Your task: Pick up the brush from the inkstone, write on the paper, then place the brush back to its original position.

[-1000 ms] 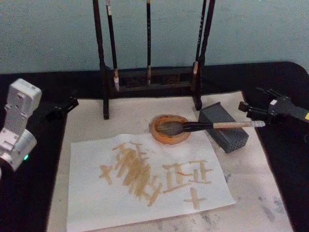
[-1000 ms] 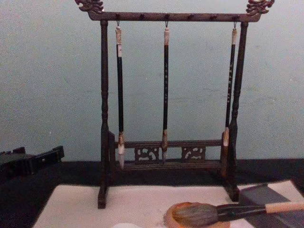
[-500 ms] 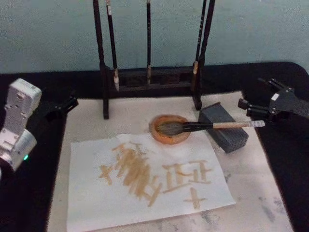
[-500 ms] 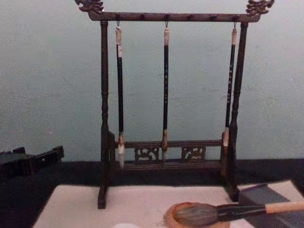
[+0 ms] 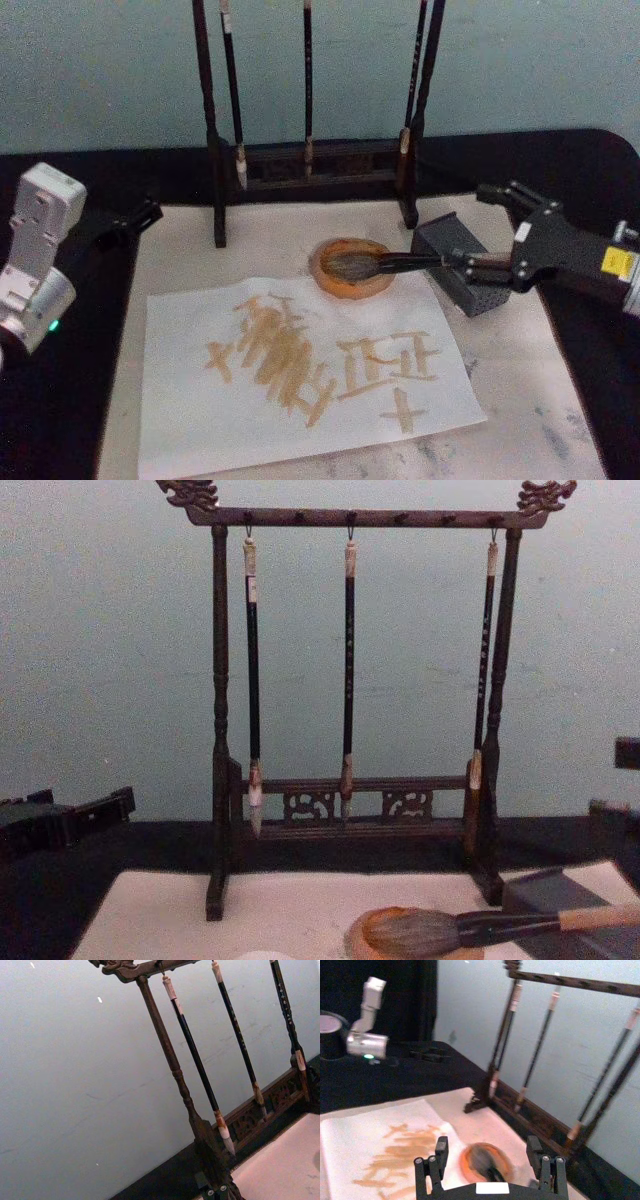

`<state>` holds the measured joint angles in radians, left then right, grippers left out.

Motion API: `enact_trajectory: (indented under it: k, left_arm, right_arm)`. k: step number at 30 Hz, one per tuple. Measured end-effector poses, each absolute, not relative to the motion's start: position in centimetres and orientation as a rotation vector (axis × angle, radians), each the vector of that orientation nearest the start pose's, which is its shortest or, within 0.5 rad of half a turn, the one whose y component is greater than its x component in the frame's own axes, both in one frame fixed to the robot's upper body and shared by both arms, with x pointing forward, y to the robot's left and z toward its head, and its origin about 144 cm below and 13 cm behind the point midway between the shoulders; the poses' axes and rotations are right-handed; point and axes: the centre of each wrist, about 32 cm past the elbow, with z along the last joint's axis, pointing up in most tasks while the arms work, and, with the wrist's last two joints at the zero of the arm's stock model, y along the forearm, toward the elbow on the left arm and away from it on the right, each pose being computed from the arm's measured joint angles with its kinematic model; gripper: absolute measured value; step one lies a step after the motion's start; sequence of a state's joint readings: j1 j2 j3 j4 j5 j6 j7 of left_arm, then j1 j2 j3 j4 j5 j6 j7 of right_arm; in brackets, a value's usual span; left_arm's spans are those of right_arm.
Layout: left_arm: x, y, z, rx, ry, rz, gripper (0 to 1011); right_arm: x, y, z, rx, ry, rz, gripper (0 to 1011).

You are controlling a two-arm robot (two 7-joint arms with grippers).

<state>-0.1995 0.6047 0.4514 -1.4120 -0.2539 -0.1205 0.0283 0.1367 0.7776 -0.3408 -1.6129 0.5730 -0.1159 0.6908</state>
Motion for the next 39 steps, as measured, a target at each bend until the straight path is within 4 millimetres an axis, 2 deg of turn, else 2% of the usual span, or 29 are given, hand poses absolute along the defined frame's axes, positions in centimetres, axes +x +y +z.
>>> enact_trajectory:
  k: [14,27,39]
  left_arm:
    - [48.9,31.0,114.0,0.304,-0.285,1.248,1002]
    - [48.9,31.0,114.0,0.304,-0.285,1.248,1000]
    - [48.9,31.0,114.0,0.305,-0.285,1.248,1002]
  right_arm:
    - [45.6,-31.6,119.7,-0.152,-0.191,-0.471,1008]
    - [45.0,-29.5,116.9,-0.136,-0.132,-0.462,1008]
    - [45.0,-29.3,116.6,-0.138,-0.123,-0.467,1008]
